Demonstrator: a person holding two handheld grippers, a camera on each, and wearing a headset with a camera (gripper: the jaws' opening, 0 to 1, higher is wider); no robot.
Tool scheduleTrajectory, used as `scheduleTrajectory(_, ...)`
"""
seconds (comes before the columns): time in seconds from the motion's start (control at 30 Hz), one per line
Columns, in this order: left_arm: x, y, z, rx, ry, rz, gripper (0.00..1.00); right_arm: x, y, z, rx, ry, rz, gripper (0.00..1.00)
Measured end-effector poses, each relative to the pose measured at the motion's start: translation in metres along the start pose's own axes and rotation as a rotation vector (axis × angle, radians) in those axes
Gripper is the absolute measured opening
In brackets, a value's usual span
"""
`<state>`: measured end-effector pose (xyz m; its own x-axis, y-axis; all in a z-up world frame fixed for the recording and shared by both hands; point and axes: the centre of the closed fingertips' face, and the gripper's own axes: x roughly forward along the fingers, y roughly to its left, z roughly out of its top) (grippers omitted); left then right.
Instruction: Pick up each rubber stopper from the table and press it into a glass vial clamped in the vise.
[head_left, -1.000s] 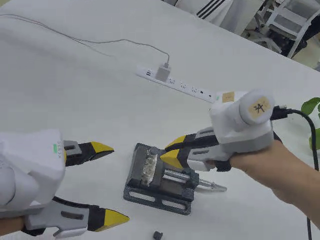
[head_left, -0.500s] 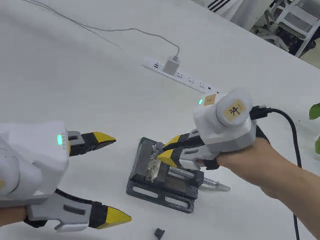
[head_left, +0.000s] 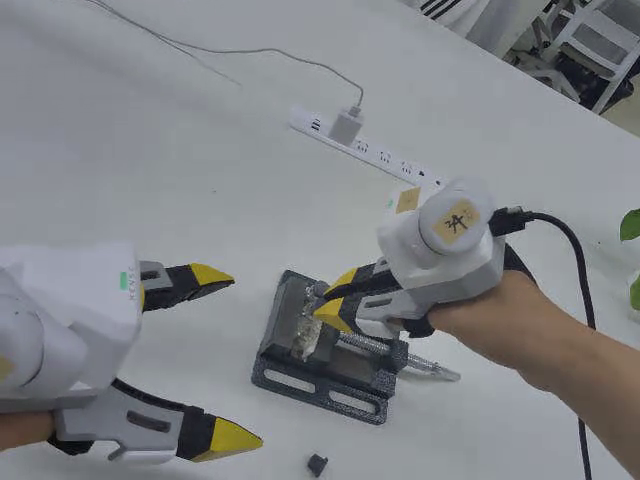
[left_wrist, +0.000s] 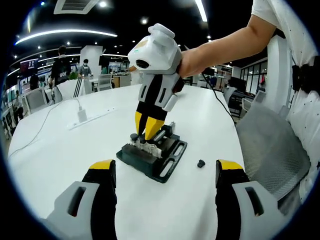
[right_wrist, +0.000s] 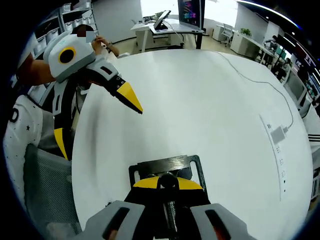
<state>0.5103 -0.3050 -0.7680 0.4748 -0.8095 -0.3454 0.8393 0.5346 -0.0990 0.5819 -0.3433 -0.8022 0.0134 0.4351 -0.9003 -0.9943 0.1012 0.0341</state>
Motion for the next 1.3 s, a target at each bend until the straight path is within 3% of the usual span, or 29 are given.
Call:
scheduleTrajectory(0.4, -0.0018, 0.0015, 0.0007, -0.005, -0.011, 0.002, 0.80, 0.0028, 0.0006, 0.0018, -0.035, 0.024, -0.005, 0.06)
scheduleTrajectory(1.03, -0.0033, 0.0014, -0.0002, -0.013, -0.013, 0.004, 0.78, 0.0058, 0.0009, -0.0014, -0.013, 0.042, -0.006, 0.06)
scheduleTrajectory(1.3, -0.0015, 0.0014, 0.0003, -0.016, -0.012, 0.003, 0.77, 0.0064, 0.0018, -0.0008, -0.084, 0.096, -0.019, 0.05)
